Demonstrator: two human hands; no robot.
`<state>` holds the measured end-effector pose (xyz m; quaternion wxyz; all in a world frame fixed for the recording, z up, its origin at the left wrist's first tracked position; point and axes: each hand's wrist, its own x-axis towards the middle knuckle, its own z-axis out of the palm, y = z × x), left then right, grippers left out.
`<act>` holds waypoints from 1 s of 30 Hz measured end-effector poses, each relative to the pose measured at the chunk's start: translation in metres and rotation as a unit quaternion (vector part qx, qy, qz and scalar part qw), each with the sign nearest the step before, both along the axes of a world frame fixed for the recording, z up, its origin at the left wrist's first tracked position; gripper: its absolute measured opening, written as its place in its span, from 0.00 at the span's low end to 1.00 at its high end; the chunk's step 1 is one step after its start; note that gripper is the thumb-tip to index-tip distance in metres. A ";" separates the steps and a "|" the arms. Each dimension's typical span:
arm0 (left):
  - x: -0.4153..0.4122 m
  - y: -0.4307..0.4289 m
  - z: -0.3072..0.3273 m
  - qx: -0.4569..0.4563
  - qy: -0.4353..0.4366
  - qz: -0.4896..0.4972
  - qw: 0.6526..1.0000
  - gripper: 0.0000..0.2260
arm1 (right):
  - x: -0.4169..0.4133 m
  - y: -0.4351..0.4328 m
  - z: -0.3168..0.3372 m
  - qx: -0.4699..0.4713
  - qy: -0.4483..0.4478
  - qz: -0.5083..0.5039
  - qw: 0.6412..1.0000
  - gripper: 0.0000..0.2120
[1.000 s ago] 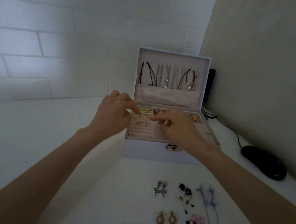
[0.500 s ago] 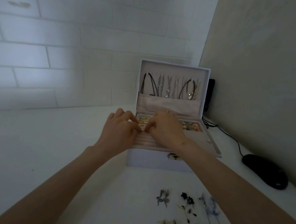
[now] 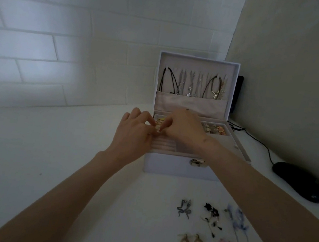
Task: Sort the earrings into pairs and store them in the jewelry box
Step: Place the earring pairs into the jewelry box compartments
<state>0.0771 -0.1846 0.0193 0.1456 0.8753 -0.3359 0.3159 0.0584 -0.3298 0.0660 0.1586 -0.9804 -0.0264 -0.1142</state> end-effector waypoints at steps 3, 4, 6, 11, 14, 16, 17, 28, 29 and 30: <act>0.001 0.001 -0.001 -0.013 -0.001 -0.005 1.000 0.18 | 0.005 -0.001 0.003 -0.004 0.022 0.019 1.000 0.05; 0.000 0.002 -0.001 -0.017 0.002 -0.007 1.000 0.19 | 0.006 -0.001 0.003 0.005 0.028 0.030 0.999 0.05; -0.001 0.002 -0.001 -0.018 0.005 -0.008 1.000 0.20 | 0.007 -0.002 0.005 0.020 0.039 0.054 0.998 0.05; -0.001 0.002 -0.002 -0.017 -0.001 -0.007 1.000 0.20 | 0.007 0.000 0.009 0.043 0.061 0.094 0.993 0.06; -0.001 0.002 -0.002 -0.020 -0.002 -0.005 1.000 0.19 | 0.011 0.002 0.010 0.030 0.065 0.096 0.993 0.05; -0.001 0.002 -0.003 -0.024 -0.009 -0.008 1.000 0.19 | 0.013 0.003 0.011 0.020 0.066 0.100 0.993 0.06; -0.001 0.003 -0.003 -0.030 -0.013 -0.011 0.999 0.19 | 0.014 0.003 0.011 0.022 0.066 0.101 0.992 0.06; 0.003 0.002 -0.010 -0.132 0.039 0.002 0.991 0.16 | 0.019 -0.008 0.004 0.151 0.070 0.077 0.983 0.09; 0.004 0.002 -0.011 -0.134 0.042 -0.001 0.990 0.16 | 0.018 -0.007 0.003 0.155 0.069 0.076 0.983 0.08; 0.005 0.002 -0.013 -0.139 0.047 -0.005 0.989 0.15 | 0.018 -0.007 0.002 0.157 0.065 0.074 0.983 0.07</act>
